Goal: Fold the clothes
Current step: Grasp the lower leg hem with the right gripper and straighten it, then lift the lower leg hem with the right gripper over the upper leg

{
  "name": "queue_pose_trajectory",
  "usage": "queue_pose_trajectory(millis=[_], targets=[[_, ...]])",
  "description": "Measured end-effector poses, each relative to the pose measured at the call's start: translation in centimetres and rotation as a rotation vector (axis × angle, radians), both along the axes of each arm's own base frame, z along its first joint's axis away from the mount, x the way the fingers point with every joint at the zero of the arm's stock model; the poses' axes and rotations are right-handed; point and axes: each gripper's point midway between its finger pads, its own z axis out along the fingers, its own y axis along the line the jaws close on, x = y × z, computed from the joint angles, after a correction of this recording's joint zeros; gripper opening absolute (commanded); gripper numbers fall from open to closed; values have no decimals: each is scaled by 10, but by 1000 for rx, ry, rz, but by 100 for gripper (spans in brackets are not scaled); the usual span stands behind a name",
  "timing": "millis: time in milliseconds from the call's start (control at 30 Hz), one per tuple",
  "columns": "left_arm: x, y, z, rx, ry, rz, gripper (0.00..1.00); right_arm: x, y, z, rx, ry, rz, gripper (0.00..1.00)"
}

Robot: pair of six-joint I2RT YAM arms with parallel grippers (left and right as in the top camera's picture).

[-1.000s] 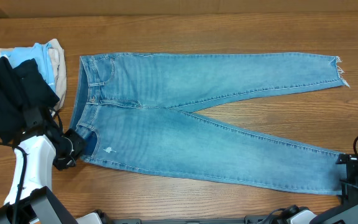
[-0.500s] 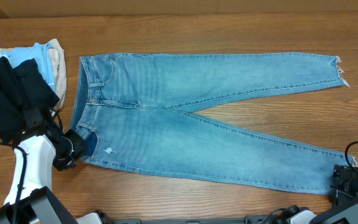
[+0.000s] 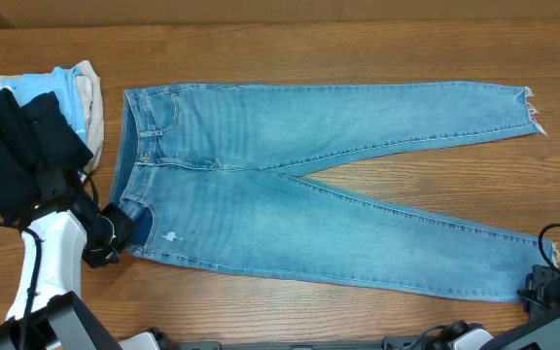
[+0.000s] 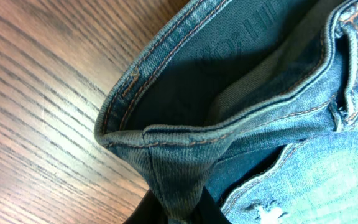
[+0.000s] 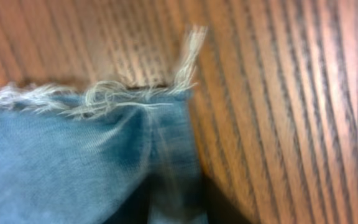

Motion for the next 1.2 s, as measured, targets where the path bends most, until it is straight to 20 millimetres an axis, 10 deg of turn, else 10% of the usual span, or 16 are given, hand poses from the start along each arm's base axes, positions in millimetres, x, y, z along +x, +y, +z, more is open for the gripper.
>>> queue_pose_trajectory(millis=[333,733,1200], targets=[[-14,-7,15,-23,49,-2,4,8,3,15,71,-25,-4,4],[-4,-13,115,11,-132,-19,4,58,-40,148,8,-200,35,4],[-56,-29,168,39,-149,4,7,71,-54,252,-124,-296,65,4]])
